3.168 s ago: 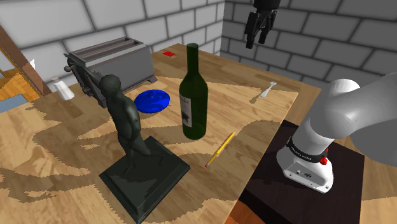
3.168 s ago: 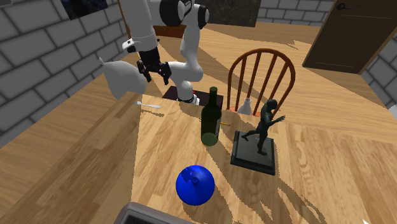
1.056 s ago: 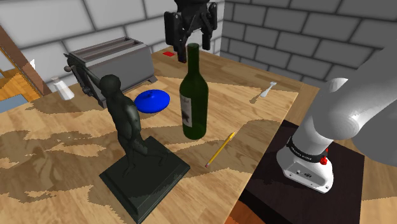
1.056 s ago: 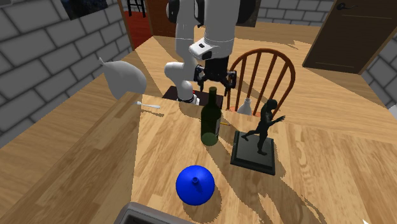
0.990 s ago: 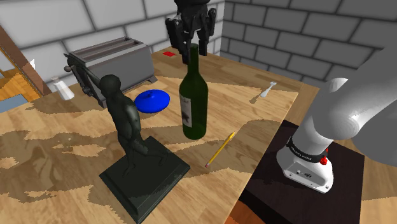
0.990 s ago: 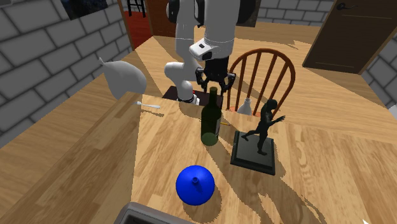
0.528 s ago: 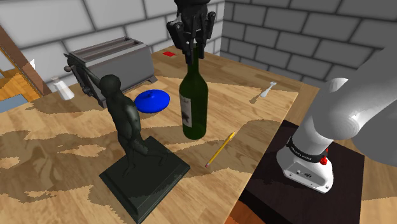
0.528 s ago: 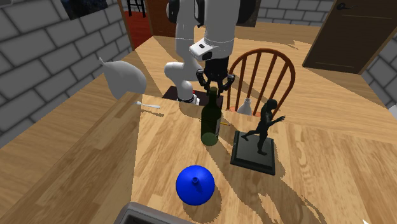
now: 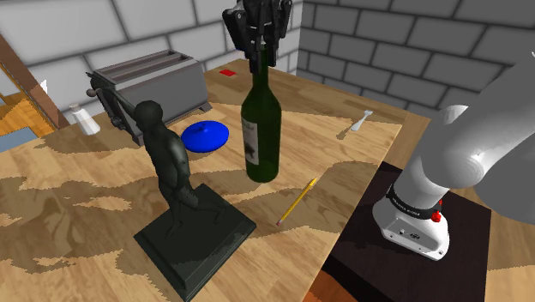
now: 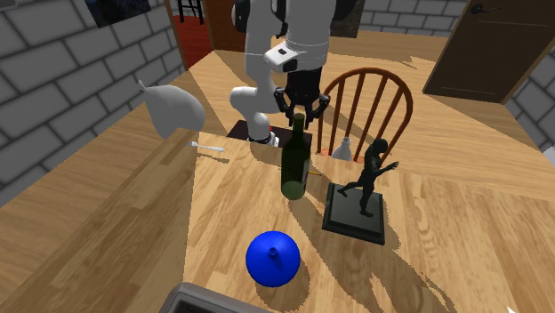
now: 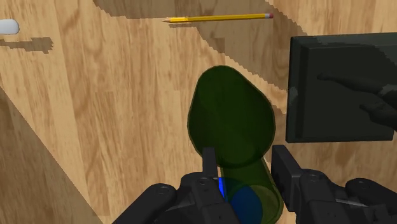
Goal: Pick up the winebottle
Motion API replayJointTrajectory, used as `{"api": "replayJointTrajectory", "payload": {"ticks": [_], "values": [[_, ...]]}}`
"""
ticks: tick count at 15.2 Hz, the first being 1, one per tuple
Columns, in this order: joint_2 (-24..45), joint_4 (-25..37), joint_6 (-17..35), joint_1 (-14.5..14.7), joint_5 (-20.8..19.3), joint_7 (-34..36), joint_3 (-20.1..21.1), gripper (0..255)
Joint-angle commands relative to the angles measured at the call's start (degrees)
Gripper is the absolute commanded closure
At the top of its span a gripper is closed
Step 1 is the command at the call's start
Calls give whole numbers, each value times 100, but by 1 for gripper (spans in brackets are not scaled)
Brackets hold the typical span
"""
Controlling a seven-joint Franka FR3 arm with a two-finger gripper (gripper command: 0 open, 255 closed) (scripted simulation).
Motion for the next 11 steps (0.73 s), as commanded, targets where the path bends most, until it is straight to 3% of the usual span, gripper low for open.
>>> {"api": "replayJointTrajectory", "payload": {"ticks": [1, 11], "values": [[82, 252, -175, -12, -29, 25, 6, 255], [445, 1260, -842, -41, -148, 154, 68, 255]]}}
